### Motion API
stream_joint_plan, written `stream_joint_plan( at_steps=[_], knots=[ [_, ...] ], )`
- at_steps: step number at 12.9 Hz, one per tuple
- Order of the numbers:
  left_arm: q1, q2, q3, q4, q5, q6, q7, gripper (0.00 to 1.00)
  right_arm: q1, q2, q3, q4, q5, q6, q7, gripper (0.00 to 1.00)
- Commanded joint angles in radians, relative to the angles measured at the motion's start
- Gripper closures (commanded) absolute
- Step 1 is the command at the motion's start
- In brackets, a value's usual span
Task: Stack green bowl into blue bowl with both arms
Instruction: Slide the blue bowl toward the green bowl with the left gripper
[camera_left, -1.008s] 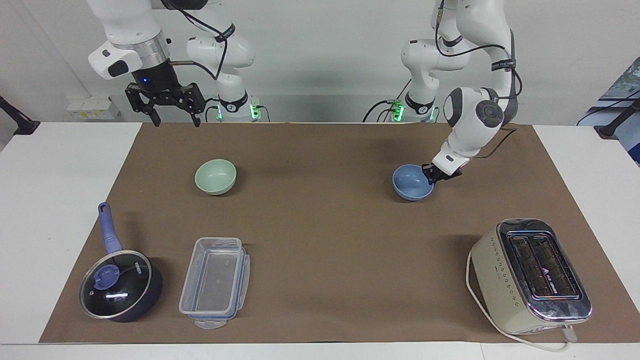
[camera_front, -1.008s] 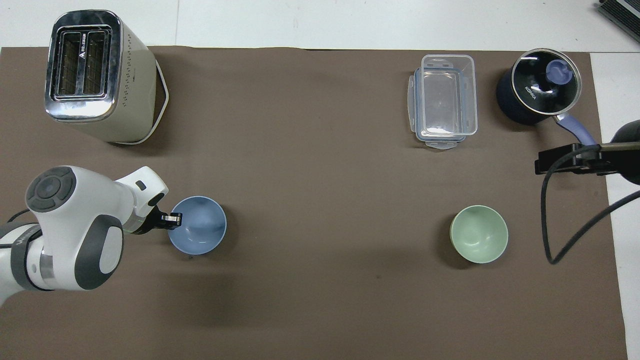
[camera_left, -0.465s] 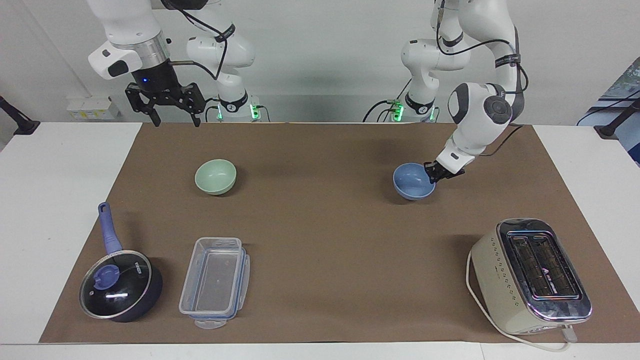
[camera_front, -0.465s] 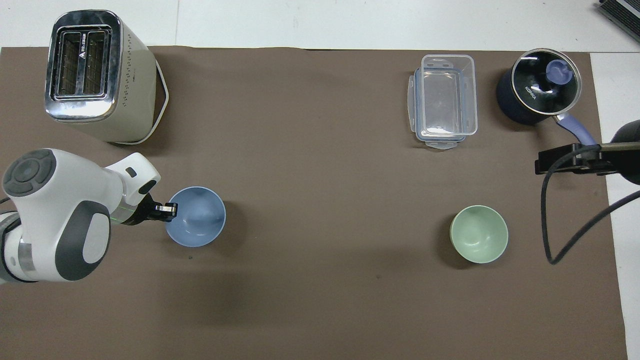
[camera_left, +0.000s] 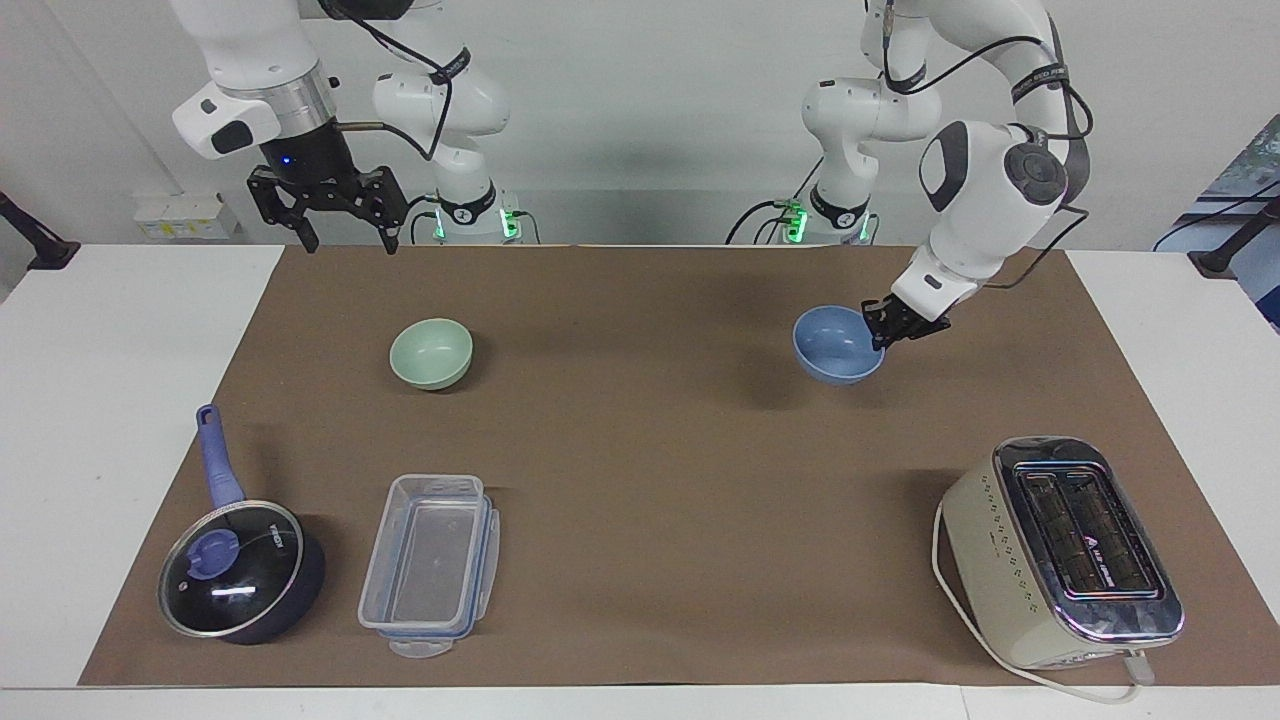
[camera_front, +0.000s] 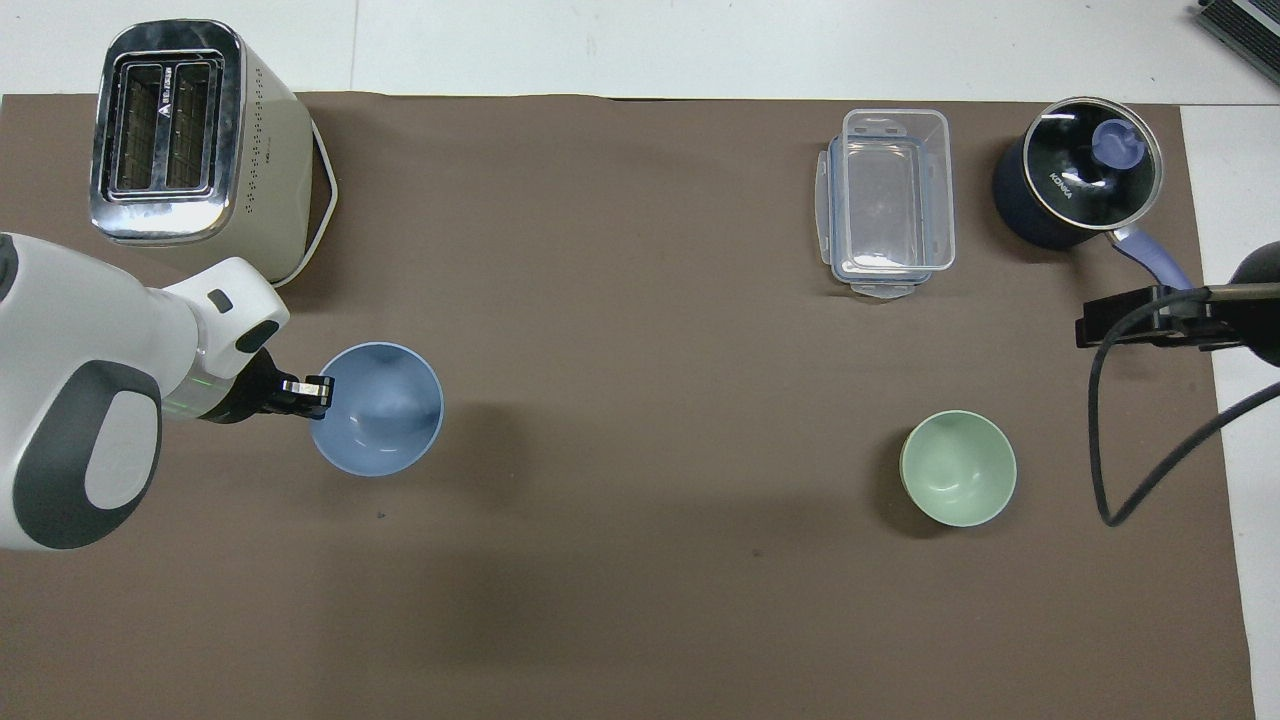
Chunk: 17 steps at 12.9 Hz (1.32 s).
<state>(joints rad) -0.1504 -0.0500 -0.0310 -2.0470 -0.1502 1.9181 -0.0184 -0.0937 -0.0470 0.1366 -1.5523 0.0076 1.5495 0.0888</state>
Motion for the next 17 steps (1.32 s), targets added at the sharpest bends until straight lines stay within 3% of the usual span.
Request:
stream_joint_plan(
  at_steps=[1,8,13,17],
  knots=[
    [-0.032,-0.002,-0.006,0.008,-0.057,-0.033,0.017,1.00,-0.014,-0.025,0.001,-0.026,0.005,-0.003,-0.024,0.00],
    [-0.283,-0.013,-0.004,-0.009,-0.068,0.016,-0.176,1.00,-0.012,-0.024,0.001,-0.026,0.005,-0.003,-0.024,0.00],
    [-0.454,0.027,-0.004,-0.102,-0.068,0.182,-0.337,1.00,-0.012,-0.025,0.001,-0.026,0.005,-0.003,-0.024,0.00],
    [-0.514,0.085,-0.004,-0.114,-0.071,0.237,-0.380,1.00,-0.014,-0.024,0.001,-0.026,0.005,-0.003,-0.024,0.00]
  ],
)
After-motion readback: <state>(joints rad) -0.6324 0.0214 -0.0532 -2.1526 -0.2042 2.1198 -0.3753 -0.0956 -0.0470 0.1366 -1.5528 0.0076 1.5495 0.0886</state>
